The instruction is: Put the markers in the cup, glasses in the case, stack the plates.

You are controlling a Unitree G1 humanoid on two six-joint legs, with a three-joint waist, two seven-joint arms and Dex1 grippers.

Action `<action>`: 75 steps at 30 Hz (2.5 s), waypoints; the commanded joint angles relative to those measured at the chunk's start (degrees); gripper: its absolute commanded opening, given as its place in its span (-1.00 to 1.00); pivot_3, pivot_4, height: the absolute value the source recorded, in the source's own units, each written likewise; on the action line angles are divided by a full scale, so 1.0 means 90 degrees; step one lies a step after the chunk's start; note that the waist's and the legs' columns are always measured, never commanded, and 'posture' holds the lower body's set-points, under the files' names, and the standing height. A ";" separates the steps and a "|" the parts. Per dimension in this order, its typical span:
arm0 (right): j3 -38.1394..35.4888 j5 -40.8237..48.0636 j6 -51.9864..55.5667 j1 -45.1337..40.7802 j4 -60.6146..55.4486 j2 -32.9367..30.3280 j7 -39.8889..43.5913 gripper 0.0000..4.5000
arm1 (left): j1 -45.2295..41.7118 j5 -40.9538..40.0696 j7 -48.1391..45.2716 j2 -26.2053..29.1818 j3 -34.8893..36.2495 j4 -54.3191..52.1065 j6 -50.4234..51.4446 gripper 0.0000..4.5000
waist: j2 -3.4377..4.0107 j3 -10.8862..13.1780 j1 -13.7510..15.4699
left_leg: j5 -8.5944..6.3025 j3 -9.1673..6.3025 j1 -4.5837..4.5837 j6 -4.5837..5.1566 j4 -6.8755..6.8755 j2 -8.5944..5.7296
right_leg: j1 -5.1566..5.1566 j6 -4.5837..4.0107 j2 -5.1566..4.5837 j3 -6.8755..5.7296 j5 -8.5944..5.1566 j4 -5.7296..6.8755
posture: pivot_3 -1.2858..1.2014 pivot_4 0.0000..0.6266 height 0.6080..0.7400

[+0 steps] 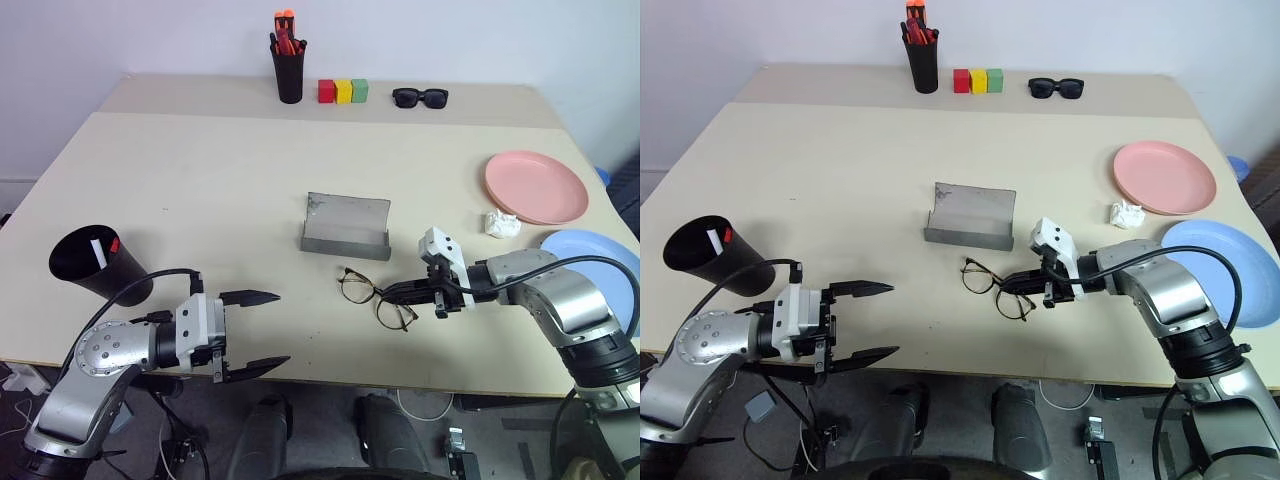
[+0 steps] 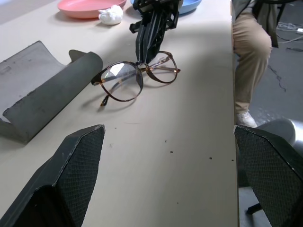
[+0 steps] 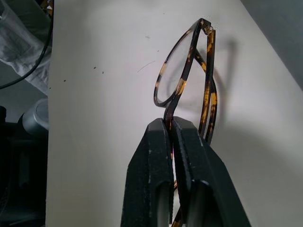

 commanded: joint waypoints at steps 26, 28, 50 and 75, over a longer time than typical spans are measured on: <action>-0.1006 0.0397 -0.1911 -0.1661 0.1503 0.1457 0.0227 -1.00 | -0.0034 0.0251 0.0497 -0.0390 -0.0035 -0.0072 -0.0111 1.00 | 0.0006 0.0004 0.0003 | 0.0000 0.0003 -0.0006 0.0000 -0.0008 0.0004 | -0.0002 0.0000 0.0002 -0.0001 0.0004 -0.0019 | 0.03 -0.52 1.00; -0.0895 0.0136 -0.2414 -0.1818 0.1946 0.1772 0.0135 -1.00 | -0.0037 0.0271 0.0652 -0.0444 0.0018 -0.0103 -0.0071 1.00 | 0.0006 0.0004 -0.0012 | 0.0000 0.0003 -0.0006 0.0000 -0.0010 0.0003 | -0.0003 0.0000 0.0002 -0.0001 0.0005 -0.0022 | 0.03 -0.52 1.00; -0.0683 -0.1343 -0.5257 -0.3273 0.5377 0.2564 0.0411 -1.00 | 0.0480 0.0392 0.1346 -0.0491 0.0147 -0.0622 -0.0067 1.00 | 0.0024 0.0015 -0.0182 | 0.0000 0.0002 0.0000 0.0000 -0.0020 0.0003 | -0.0021 0.0002 0.0004 0.0001 0.0006 0.0014 | 0.03 -0.52 1.00; -0.0321 -0.1832 -0.4400 -0.2818 0.4570 0.1898 0.1263 0.59 | 0.0292 0.0407 0.1340 -0.0519 0.0056 -0.0472 -0.0071 1.00 | 0.0034 0.0021 -0.0177 | 0.0000 0.0003 -0.0001 0.0000 -0.0020 0.0003 | -0.0021 -0.0003 0.0003 0.0001 0.0004 0.0013 | 0.03 -0.52 1.00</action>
